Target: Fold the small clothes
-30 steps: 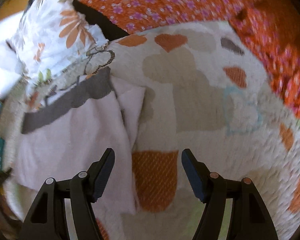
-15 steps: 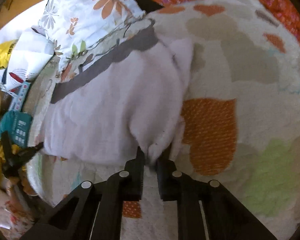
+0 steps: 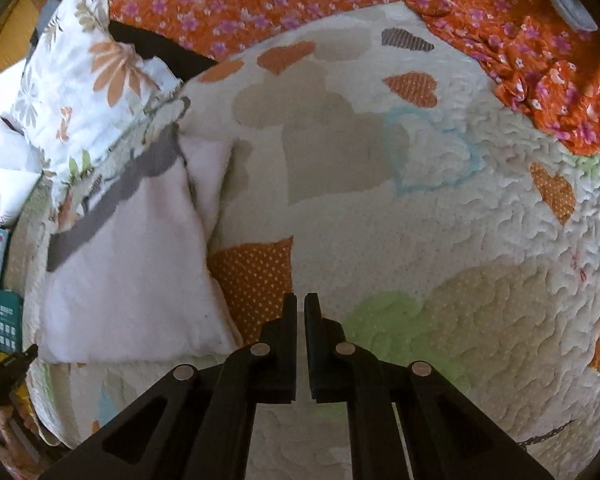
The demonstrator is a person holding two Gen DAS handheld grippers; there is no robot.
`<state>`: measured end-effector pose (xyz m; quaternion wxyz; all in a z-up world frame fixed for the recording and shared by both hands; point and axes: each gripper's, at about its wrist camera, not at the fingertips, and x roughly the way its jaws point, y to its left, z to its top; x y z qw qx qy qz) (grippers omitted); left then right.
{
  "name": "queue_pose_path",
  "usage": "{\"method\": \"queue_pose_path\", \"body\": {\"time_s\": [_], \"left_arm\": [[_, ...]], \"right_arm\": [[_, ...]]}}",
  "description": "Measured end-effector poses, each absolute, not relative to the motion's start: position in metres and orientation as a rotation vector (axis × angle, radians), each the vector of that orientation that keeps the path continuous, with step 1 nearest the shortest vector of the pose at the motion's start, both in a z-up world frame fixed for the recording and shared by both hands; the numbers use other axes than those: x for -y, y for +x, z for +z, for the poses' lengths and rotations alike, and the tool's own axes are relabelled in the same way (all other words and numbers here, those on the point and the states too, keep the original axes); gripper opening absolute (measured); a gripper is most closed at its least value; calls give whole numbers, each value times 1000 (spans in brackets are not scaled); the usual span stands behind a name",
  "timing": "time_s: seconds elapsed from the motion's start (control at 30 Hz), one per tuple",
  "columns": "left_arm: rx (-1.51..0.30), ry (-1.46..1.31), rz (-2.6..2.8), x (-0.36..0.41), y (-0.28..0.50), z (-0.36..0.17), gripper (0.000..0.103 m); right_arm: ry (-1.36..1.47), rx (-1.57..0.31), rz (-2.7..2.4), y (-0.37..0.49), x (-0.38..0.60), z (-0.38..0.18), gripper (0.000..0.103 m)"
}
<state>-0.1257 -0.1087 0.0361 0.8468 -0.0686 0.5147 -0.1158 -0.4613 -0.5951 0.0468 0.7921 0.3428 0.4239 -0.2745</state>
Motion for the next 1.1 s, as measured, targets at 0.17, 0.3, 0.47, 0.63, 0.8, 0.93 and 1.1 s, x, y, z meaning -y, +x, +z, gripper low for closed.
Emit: {"method": "queue_pose_path", "body": {"time_s": [0.17,0.3,0.47,0.63,0.8,0.93,1.1], "left_arm": [[-1118,-243,-258,94,-126,36,28],[-1125,-287,-291,89,-137,39,42],[-1159,-316,-339,97,-146,35,47],[-1172,-276,-386,110,-153,34,52],[-1208,-323,-391,109,-147,25,59],[-1196,-361,-364,103,-139,28,59],[-1126,-442,-312,76,-122,48,59]], "right_arm": [[725,-889,-534,-451,580,54,15],[670,-890,-467,-433,556,58,25],[590,-916,-357,-408,514,59,33],[620,-919,-326,-402,501,49,38],[558,-918,-288,-395,488,50,43],[426,-931,-210,-381,450,50,48],[161,-994,-113,-353,370,33,49]]}}
